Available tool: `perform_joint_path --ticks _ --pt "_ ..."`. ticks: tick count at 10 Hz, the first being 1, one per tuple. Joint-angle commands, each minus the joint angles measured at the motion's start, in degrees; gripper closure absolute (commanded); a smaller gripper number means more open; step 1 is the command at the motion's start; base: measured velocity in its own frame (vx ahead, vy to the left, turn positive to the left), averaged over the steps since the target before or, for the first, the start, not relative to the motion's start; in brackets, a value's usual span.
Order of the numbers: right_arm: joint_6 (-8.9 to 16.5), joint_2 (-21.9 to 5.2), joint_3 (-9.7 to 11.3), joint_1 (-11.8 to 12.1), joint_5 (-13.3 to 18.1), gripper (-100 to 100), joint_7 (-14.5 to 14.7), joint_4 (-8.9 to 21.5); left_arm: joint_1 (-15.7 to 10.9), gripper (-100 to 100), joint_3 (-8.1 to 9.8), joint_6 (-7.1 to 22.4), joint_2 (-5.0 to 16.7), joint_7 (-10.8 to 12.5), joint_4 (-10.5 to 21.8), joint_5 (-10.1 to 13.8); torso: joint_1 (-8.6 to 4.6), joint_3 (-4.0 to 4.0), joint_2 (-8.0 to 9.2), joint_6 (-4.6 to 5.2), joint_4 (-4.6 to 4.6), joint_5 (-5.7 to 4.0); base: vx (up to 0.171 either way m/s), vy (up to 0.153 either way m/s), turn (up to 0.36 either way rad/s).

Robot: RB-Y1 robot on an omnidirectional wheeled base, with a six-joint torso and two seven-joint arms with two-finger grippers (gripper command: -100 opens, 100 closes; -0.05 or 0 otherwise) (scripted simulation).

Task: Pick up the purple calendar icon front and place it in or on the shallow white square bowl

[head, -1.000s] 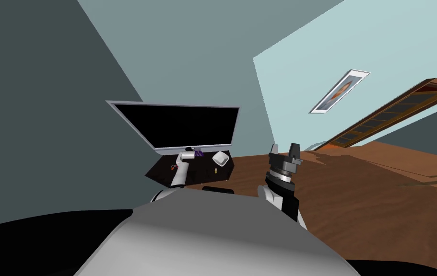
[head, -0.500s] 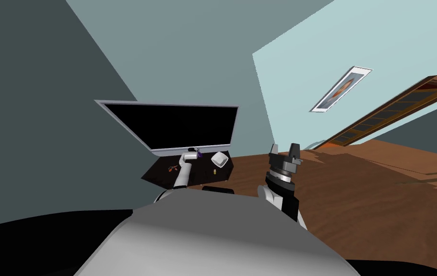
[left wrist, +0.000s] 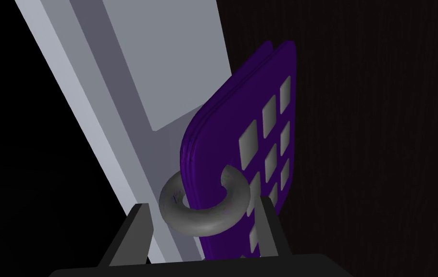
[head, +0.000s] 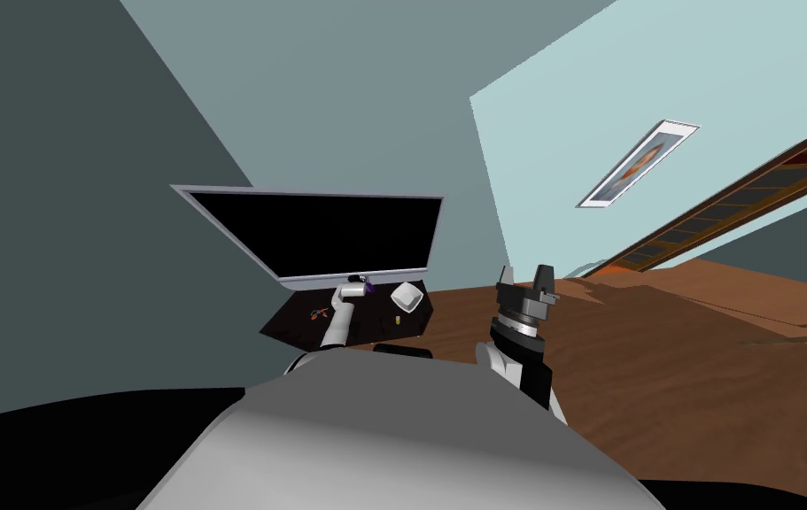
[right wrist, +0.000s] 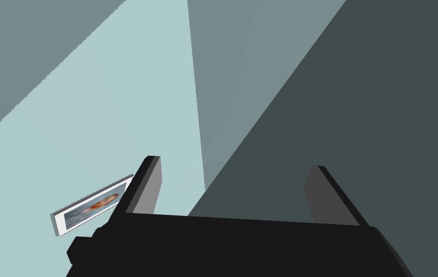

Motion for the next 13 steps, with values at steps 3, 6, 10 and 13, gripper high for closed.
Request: perform_joint_path --ticks 3,6,10,13 --pt "0.00 0.00 0.00 0.00 0.00 0 0.00 0.00 -0.01 100 -0.02 -0.02 0.00 -0.03 0.00 0.00 -0.02 0.04 0.07 -0.02 0.02 -0.01 0.000 0.000 0.000" --pt "0.00 0.00 0.00 0.00 0.00 0 0.00 0.00 -0.41 100 0.19 1.63 0.00 -0.35 -1.46 -0.11 -0.03 0.07 0.10 -0.02 0.03 -0.03 -0.016 -0.007 -0.008" --pt "0.00 0.00 0.00 0.00 0.00 0 0.00 0.00 -1.24 100 0.75 2.75 2.42 -0.97 -2.51 -0.90 -0.11 0.17 0.23 -0.02 0.11 -0.09 -0.049 -0.029 -0.007" --pt "0.00 0.01 0.01 -0.02 0.00 0 0.00 0.00 -2.61 100 1.86 4.43 4.95 -2.48 -4.69 -2.28 -0.44 0.54 0.82 -0.02 0.30 -0.24 -0.133 -0.088 0.004"
